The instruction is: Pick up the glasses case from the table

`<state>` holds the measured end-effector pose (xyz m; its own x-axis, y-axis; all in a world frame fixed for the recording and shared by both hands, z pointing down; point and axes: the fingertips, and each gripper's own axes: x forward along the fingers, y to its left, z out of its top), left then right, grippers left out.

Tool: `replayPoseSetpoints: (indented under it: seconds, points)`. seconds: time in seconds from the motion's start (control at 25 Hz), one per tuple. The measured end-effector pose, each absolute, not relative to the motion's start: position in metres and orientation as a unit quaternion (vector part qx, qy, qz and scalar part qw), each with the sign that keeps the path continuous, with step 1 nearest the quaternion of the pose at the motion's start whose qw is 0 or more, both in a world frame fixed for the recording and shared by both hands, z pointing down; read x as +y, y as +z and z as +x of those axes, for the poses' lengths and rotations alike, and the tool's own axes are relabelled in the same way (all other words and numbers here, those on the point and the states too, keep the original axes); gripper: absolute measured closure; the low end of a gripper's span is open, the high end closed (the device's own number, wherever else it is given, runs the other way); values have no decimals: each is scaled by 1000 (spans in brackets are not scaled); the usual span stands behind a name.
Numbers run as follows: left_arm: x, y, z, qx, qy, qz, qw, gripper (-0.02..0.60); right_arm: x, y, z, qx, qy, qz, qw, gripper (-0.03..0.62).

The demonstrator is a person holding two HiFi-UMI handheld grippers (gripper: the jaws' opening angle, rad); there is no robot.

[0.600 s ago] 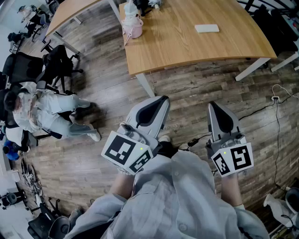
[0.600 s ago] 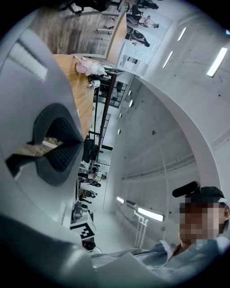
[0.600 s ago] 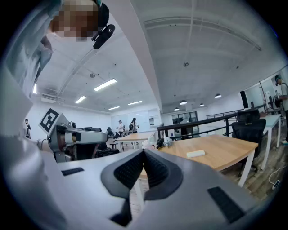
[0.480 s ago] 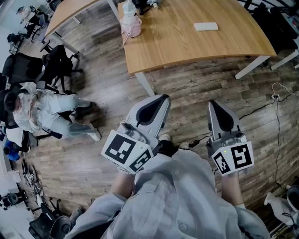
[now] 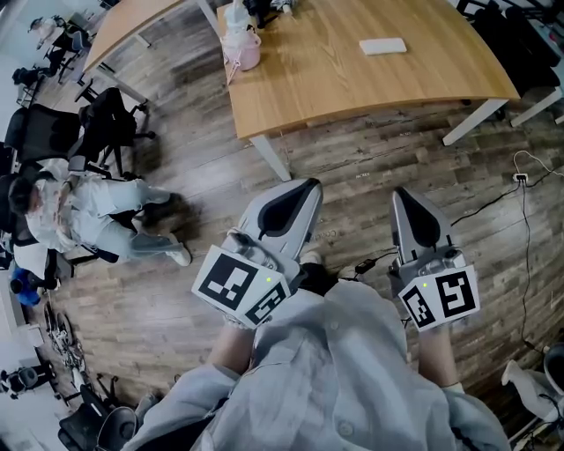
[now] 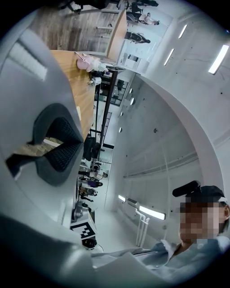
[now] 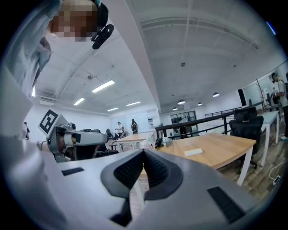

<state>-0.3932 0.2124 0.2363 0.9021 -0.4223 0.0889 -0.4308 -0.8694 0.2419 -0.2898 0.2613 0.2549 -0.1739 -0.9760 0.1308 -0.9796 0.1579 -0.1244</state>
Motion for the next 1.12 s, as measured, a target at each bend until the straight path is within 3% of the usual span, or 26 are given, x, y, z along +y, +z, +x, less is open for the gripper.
replayPoseSetpoints:
  seconds: [1.12]
  points:
    - [309,236,-289,-140,18,983,114,577,387,260,-177,-681,89,726,-17,592]
